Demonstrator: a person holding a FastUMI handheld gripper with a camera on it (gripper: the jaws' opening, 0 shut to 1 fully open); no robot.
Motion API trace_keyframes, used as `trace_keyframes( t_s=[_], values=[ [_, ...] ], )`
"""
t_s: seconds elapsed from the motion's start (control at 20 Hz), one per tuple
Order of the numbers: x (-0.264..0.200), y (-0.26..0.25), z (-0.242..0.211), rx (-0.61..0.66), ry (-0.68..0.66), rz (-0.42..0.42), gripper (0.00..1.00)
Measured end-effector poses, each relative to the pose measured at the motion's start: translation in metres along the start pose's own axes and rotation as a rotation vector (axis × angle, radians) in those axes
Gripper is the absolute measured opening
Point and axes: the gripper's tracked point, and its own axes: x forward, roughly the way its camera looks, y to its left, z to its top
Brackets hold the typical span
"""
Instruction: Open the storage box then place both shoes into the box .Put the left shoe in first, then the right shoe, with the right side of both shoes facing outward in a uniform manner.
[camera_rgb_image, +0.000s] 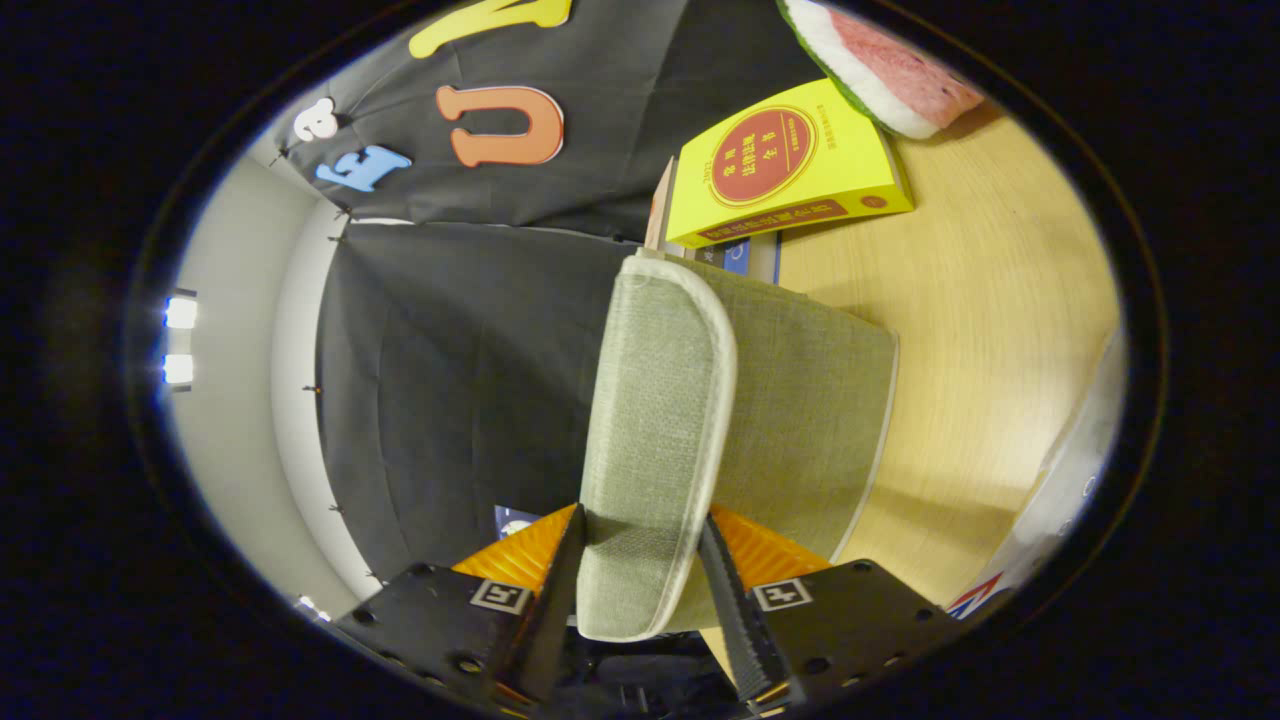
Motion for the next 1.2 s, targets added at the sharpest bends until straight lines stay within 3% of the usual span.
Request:
trace_keyframes(
  t_s=[0.25,0.35,0.45,0.6,0.65,0.7,1.0,1.2],
  values=[
    [0.001,-0.006,-0.002,-0.029,-0.011,-0.055,0.53],
    [-0.002,-0.002,0.002,-0.028,-0.029,-0.058,0.29],
    [-0.005,-0.001,0.001,-0.05,-0.028,-0.071,0.23],
    [-0.012,0.006,-0.007,-0.099,-0.02,-0.094,0.23],
    [0.005,0.004,0.016,-0.09,-0.039,-0.118,0.12],
    [-0.007,0.004,-0.001,-0.091,-0.05,-0.127,0.01],
    [-0.01,0.031,0.001,-0.112,-0.109,-0.19,0.01],
    [-0.002,0.094,0.012,-0.137,-0.144,-0.195,0.01]
  ],
)
